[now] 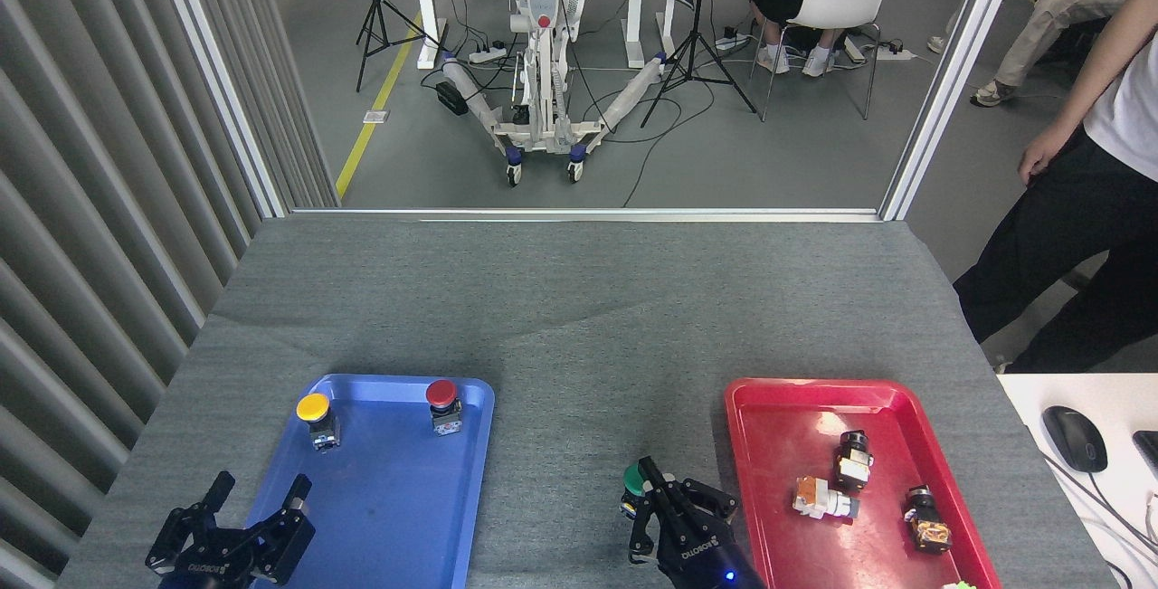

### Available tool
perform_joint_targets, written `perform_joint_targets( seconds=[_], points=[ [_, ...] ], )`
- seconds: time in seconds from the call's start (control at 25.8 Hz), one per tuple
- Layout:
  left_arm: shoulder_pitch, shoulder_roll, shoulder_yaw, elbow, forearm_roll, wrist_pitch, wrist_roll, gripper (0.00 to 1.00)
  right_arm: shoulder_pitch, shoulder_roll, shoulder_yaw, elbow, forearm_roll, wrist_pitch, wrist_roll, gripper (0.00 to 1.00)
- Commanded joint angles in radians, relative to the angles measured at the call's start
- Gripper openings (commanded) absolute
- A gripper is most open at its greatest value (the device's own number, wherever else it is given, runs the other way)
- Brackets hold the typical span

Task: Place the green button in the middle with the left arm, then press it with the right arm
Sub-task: 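Move the right hand onto the green button and press down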

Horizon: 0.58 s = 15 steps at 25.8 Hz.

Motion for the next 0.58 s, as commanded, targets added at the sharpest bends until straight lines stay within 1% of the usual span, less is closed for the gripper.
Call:
perform_joint_targets(
  seconds=[0.0,0.15,0.27,0.54],
  points=[
    [0.001,0.0,0.0,0.002,0.0,0.002,0.002,0.99,-0.007,0.007,0.016,0.024,0.001,0.017,0.036,0.0],
    [0.003,-0.001,0.0,0.003,0.0,0.007,0.004,0.99,-0.009,0.01,0.016,0.044,0.001,0.025,0.042,0.0],
    [0.003,-0.001,0.0,0.005,0.0,0.005,0.005,0.99,-0.009,0.015,0.014,0.067,0.002,0.025,0.069,0.0],
    [0.007,0.002,0.0,0.005,0.0,-0.001,0.002,0.99,-0.009,0.025,0.014,0.062,0.005,0.026,0.062,0.0]
  ],
)
